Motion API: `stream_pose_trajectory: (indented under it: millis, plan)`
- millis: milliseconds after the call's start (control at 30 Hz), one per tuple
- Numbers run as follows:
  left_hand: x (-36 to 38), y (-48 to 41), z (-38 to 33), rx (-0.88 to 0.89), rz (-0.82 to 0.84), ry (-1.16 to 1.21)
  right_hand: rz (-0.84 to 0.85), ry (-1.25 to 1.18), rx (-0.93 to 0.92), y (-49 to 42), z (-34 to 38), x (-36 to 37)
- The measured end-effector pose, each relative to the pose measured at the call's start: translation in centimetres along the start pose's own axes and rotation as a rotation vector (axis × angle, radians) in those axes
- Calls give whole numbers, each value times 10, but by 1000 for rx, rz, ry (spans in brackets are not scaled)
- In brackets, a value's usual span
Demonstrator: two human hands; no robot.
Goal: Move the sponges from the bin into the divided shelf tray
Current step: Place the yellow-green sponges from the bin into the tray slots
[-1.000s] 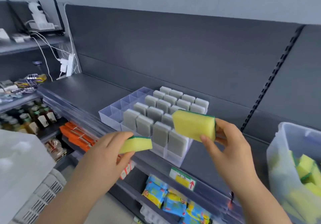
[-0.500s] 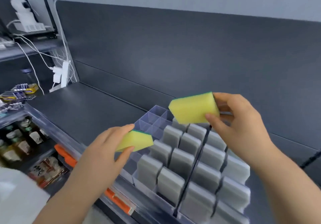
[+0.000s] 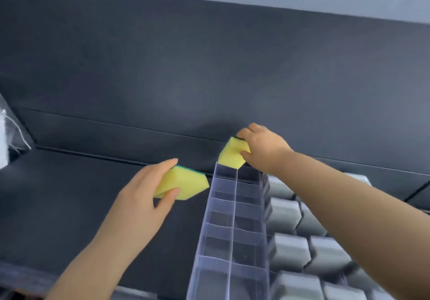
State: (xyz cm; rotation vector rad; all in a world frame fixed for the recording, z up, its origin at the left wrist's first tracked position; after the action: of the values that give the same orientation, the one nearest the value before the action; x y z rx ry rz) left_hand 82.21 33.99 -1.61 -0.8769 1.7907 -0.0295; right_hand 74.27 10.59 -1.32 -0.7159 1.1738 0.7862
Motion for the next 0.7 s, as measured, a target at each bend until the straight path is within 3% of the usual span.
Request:
stream_pose_trajectory:
  millis: [367,700]
  plan:
    - [25,-43,18,252,80,53,40,191,130,-24,5,41]
    - [42,-58,32,302,112,89,75,150,129,-38,10,62]
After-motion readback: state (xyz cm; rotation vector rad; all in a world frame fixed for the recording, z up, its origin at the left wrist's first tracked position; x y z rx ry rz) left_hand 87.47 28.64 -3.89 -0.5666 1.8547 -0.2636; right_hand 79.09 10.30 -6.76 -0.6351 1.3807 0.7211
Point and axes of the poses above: each hand's wrist, its own y-axis away from the middle knuckle, its own x-axis out of the palm, z = x × y, the point moved 10 cm from there along -y, towards the middle knuckle, and after that the axes turned 13 degrees about -y, right-handed, at the moved point
